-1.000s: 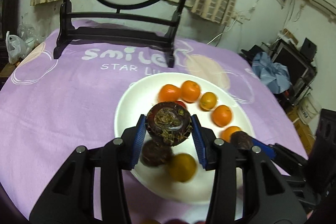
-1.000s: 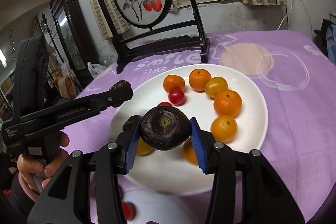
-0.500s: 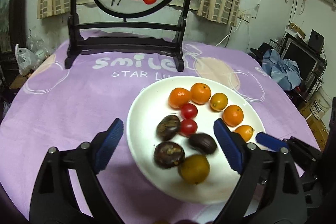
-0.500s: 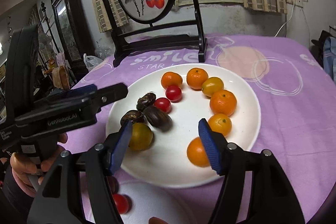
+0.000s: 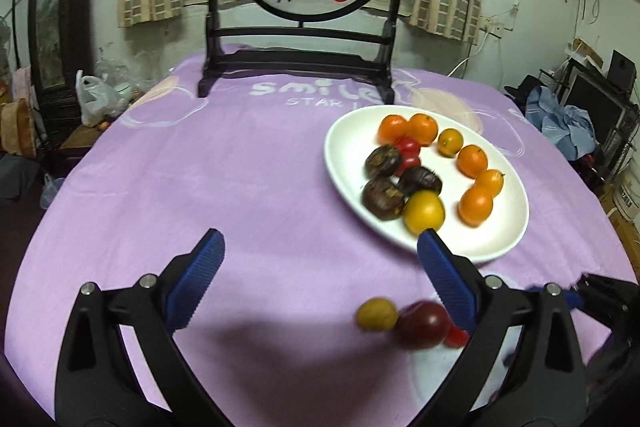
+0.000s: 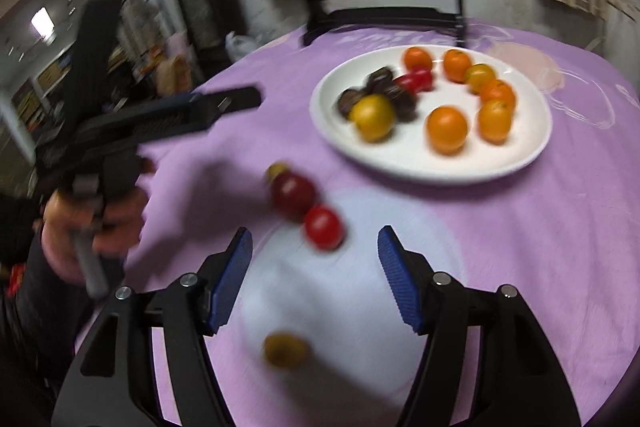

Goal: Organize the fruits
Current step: 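Withdraw both tools and grasp a small yellow fruit with the right tool, then grasp a dark red tomato with the left tool while the right tool holds the yellow fruit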

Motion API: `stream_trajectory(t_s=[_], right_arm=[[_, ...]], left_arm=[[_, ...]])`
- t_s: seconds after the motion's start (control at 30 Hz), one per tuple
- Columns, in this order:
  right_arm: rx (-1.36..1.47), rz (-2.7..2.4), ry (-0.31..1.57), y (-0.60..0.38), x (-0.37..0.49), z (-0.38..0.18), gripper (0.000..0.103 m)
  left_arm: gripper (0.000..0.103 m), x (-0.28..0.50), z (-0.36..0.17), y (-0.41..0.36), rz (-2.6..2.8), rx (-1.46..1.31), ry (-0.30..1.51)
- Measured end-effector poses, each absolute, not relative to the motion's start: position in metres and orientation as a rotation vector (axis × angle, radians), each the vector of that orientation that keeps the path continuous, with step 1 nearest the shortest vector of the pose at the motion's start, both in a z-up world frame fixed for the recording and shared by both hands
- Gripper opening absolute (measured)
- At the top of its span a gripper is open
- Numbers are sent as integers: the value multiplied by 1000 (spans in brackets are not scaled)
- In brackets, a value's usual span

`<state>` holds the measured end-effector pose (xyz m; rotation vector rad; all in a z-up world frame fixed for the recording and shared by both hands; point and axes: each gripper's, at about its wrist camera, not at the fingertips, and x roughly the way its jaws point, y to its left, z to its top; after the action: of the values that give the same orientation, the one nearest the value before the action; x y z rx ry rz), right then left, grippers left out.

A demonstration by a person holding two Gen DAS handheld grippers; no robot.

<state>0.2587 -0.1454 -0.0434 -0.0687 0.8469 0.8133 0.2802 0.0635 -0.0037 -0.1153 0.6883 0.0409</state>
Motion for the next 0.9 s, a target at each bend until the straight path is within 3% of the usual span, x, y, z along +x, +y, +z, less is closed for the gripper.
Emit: stream_trajectory(t_s=[0.33,0.5,0.63,0.83,0.9], right_arm=[[-250,865,880,-137,219,-56,64],[-266,861,914,-137,218,-64,49],[-298,844,938,-135,215,-72,27],[-167,847,943,-154,225,-64,25],[-115,837,947,-161,230,-62,25]], left_arm=[[100,271,-1,69,77,-102,699],[100,272,-3,70,73,-117,702],[100,272,-5,67,61,-93,702],[98,267,-9,40,-122,22,713],[91,259,-11,22,-207,108,698]])
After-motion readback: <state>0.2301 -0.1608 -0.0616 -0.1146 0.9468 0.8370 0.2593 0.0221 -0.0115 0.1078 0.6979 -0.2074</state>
